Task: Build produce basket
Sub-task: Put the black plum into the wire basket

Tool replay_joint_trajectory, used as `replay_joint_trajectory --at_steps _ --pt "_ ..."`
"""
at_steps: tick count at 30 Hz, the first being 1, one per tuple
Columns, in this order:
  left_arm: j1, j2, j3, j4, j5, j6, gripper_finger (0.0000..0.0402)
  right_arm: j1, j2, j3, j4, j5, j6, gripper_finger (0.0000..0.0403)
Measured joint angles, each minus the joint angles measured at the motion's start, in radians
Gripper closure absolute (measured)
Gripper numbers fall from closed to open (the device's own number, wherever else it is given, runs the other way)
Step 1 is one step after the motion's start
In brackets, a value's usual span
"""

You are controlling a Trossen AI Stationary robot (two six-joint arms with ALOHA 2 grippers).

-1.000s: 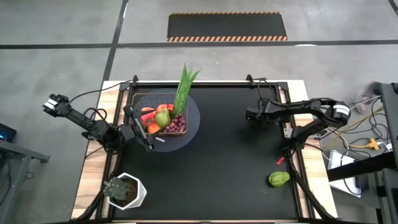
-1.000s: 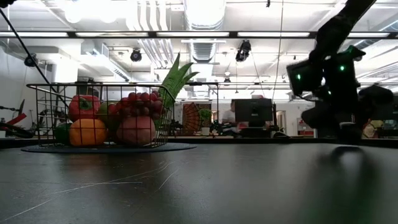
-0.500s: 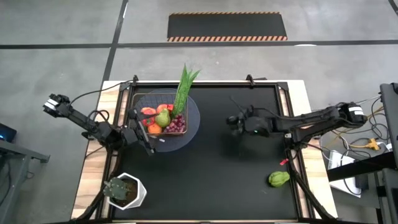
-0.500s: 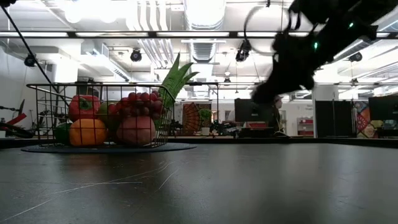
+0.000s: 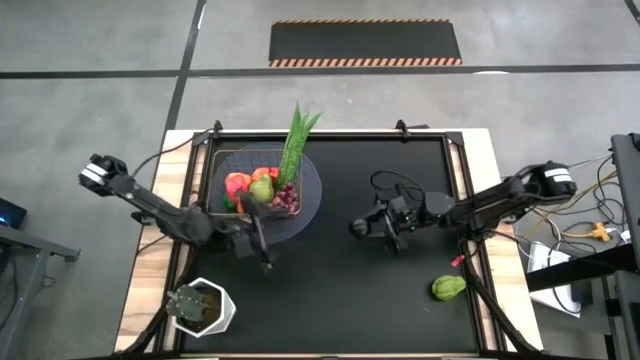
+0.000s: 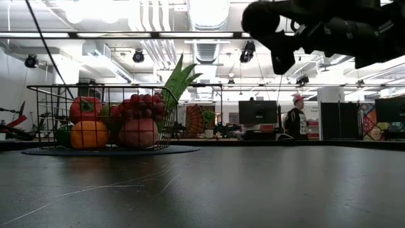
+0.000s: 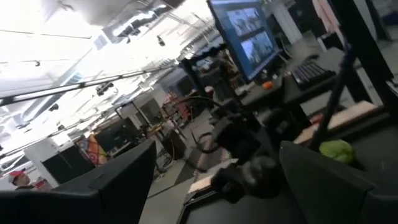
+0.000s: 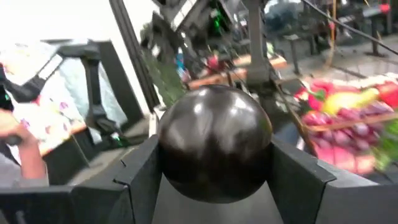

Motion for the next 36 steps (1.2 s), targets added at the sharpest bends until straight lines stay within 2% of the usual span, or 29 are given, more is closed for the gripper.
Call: replay_joint_trajectory --at_steps 6,11,16,26,33,36 --pt "0.048 0.211 0.109 0.002 0.030 0.030 0.0079 0.002 0.132 0.043 0.192 -0.009 0.021 0.0172" --pt "0.093 0.392 0.225 0.003 0.028 0.089 0.0079 0.001 0.223 0.123 0.242 -0.009 0.061 0.0171" --pt "0.103 0.523 0.312 -0.001 -0.070 0.208 0.0079 -0.001 0.282 0.173 0.242 -0.010 0.124 0.0171" --pt "0.106 0.549 0.309 0.002 -0.168 0.186 0.0079 -0.024 0.292 0.179 0.251 -0.010 0.207 0.0172" --pt "0.137 0.547 0.293 0.001 -0.174 0.182 0.0080 -0.023 0.290 0.179 0.257 -0.010 0.207 0.0170" --pt "0.146 0.547 0.294 -0.002 -0.173 0.183 0.0094 -0.023 0.290 0.179 0.258 -0.009 0.205 0.0170"
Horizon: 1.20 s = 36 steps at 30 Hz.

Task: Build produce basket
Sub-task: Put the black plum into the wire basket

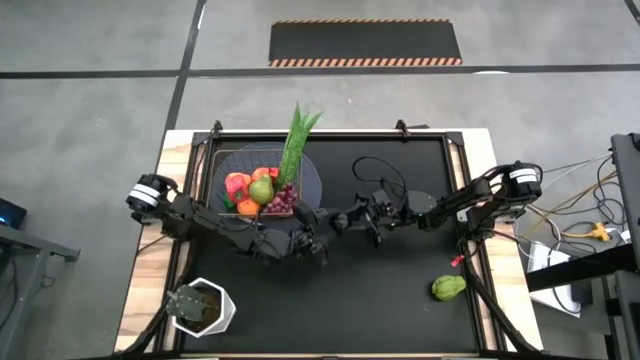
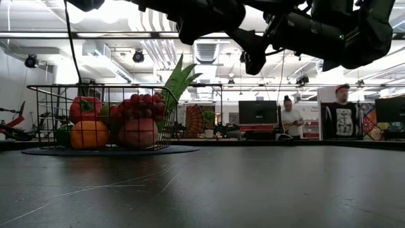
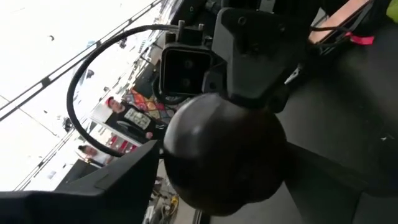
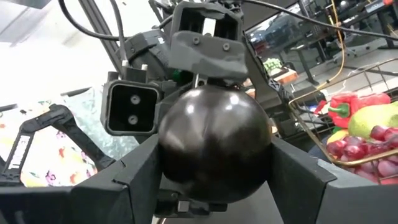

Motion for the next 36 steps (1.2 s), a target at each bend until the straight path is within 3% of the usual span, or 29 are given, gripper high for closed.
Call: replay_joint_trajectory --at_steps 8,17,22,27,32,36 --pt "0.004 0.000 0.001 -0.001 0.007 -0.019 0.0165 0.000 0.000 0.000 -0.001 0.002 -0.004 0.0154" --pt "0.004 -0.002 0.005 0.006 -0.018 -0.083 0.0167 -0.022 -0.017 0.000 -0.075 -0.008 -0.015 0.0049" --pt "0.003 -0.038 0.003 -0.044 -0.095 -0.183 0.0167 -0.057 -0.090 0.000 -0.218 -0.069 0.011 0.0023" --pt "0.013 -0.176 0.023 -0.447 -0.072 -0.493 0.0167 -0.071 -0.217 0.000 -0.524 -0.068 -0.030 0.0021" --pt "0.075 -0.345 0.160 -1.189 0.105 -0.964 0.0166 -0.065 -0.327 0.004 -0.765 0.011 -0.086 0.0021" --pt "0.214 -0.406 0.272 -1.683 0.129 -1.259 0.0166 -0.061 -0.365 0.000 -0.814 0.066 -0.108 0.0021"
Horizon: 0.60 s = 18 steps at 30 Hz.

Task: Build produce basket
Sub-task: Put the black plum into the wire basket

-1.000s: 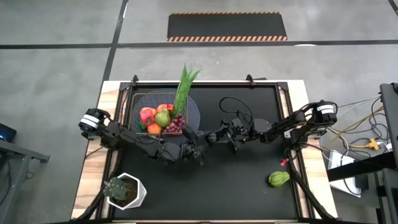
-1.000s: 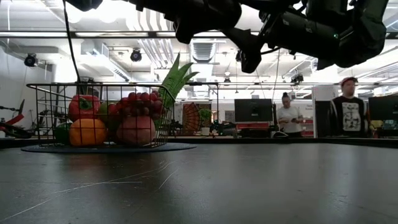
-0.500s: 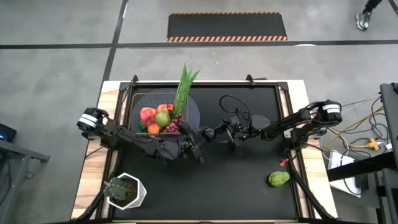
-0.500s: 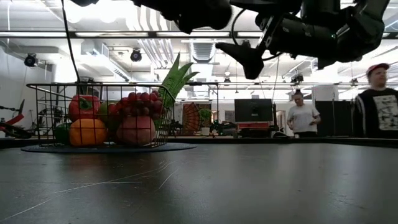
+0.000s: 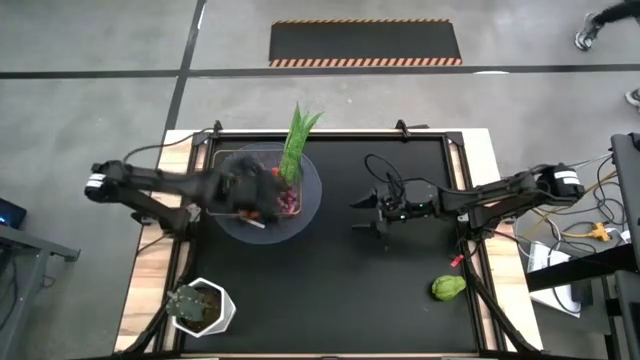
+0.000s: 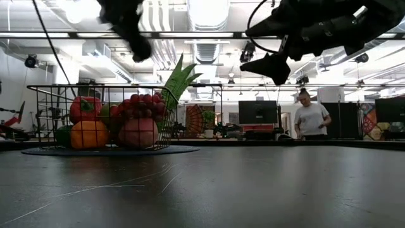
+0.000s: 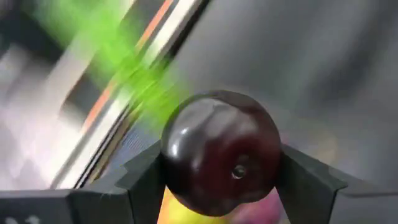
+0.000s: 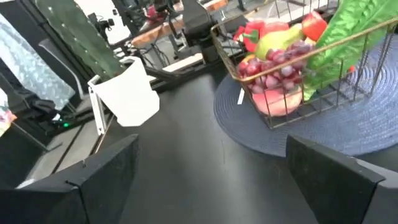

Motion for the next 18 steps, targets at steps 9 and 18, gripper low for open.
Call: replay_joint_trajectory --at_steps 9,18 --pt "0.522 -0.013 0.010 -0.351 0.330 -0.001 0.0166 0.000 0.032 0.000 -0.004 0.005 -0.008 0.0021" --pt "0.693 0.090 0.000 -0.349 0.460 0.183 0.0166 0.000 0.079 0.000 -0.003 0.013 -0.005 0.0021"
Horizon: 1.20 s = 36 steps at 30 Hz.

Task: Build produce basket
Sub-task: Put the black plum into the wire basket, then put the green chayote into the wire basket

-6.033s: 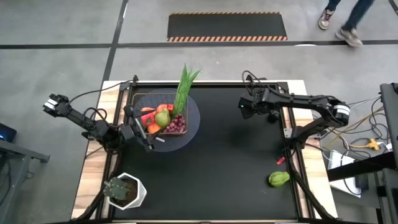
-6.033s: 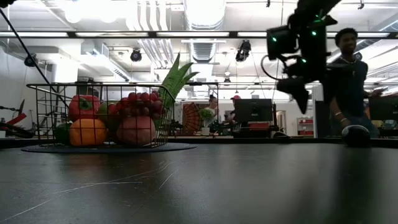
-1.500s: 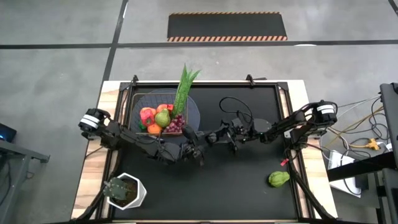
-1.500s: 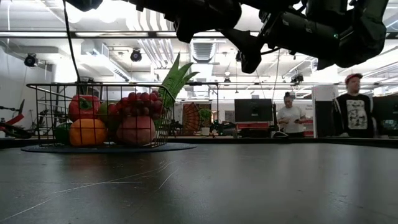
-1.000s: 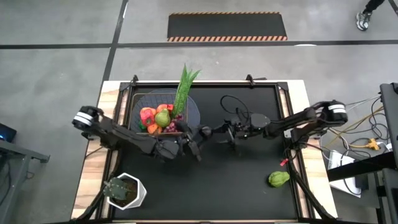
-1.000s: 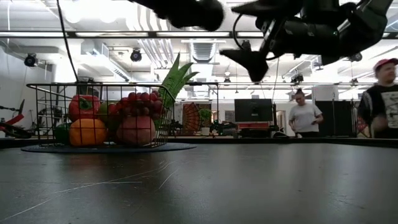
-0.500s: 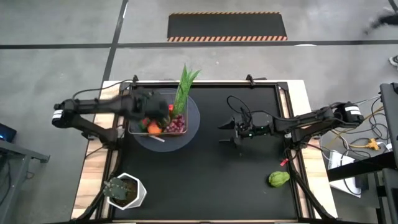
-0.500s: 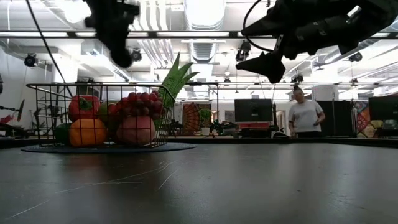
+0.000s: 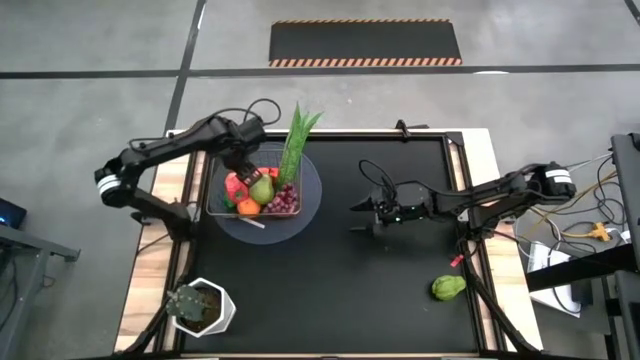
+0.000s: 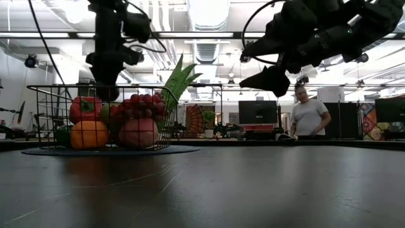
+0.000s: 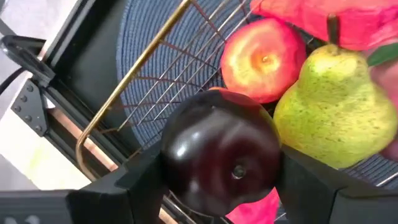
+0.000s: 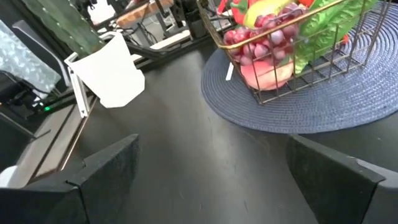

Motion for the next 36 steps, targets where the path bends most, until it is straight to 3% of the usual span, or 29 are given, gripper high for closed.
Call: replay_joint_trajectory --at_steps 11,17,22,31,36 --pt "0.013 0.157 0.000 0.047 -0.006 0.057 0.0164 0.000 0.003 0.000 -0.003 0.000 0.000 0.0021" --pt "0.013 0.190 0.000 0.041 -0.015 0.066 0.0128 0.000 0.005 0.000 -0.004 0.000 0.009 0.0021" --pt "0.013 0.184 0.000 0.041 -0.026 0.090 0.0102 0.000 0.003 0.000 -0.004 -0.003 0.019 0.0021" --pt "-0.001 0.125 0.057 0.033 -0.026 0.092 0.0097 0.050 0.001 0.035 -0.021 -0.127 0.144 0.0021" --pt "-0.058 0.056 0.097 0.076 -0.055 0.081 0.0097 0.135 0.003 0.131 -0.226 -0.124 0.199 0.0021"
